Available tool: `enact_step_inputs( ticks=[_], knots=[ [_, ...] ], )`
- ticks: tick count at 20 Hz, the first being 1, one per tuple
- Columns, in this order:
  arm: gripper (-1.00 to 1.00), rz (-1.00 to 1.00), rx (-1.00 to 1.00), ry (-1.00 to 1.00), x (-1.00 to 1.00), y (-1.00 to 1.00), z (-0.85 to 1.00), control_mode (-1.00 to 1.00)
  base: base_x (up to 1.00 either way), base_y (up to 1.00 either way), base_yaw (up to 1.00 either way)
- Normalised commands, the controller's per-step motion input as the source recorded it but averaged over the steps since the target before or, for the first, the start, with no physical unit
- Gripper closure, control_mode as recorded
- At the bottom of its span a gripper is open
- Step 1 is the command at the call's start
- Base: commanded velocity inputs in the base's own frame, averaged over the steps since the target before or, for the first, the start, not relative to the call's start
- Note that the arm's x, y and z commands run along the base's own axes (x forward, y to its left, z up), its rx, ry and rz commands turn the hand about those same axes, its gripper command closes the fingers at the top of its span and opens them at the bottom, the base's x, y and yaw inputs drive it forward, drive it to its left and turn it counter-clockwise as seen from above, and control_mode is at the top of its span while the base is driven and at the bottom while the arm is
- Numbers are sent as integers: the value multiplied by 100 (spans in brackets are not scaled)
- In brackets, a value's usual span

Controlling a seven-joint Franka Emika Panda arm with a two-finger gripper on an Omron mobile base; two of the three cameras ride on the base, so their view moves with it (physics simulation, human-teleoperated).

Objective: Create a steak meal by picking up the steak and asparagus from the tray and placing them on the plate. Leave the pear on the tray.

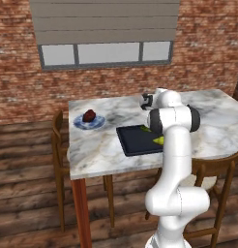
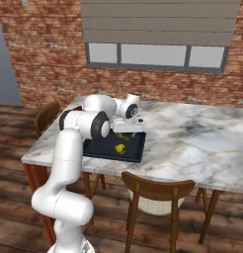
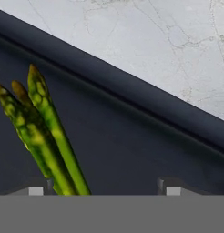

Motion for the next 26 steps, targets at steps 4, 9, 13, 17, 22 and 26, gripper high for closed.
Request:
enact_step_inputs(
  ticks=[4, 9, 13, 17, 22, 26],
  knots=[
    [-100, 7, -4, -6, 0, 20, -43, -100, 0, 0, 0],
    [-100, 3, -12, -8, -2, 47, -54, -100, 0, 0, 0],
    [-100, 0, -12, -10, 0, 46, -61, -100, 0, 0, 0],
    [-100, 0, -7, -8, 0, 27, -62, -100, 0, 0, 0],
    [-100, 1, -2, -1, -8, 14, -50, -100, 0, 0, 0],
    [-100, 4, 0, 0, -27, 7, -31, -100, 0, 0, 0]
  ],
)
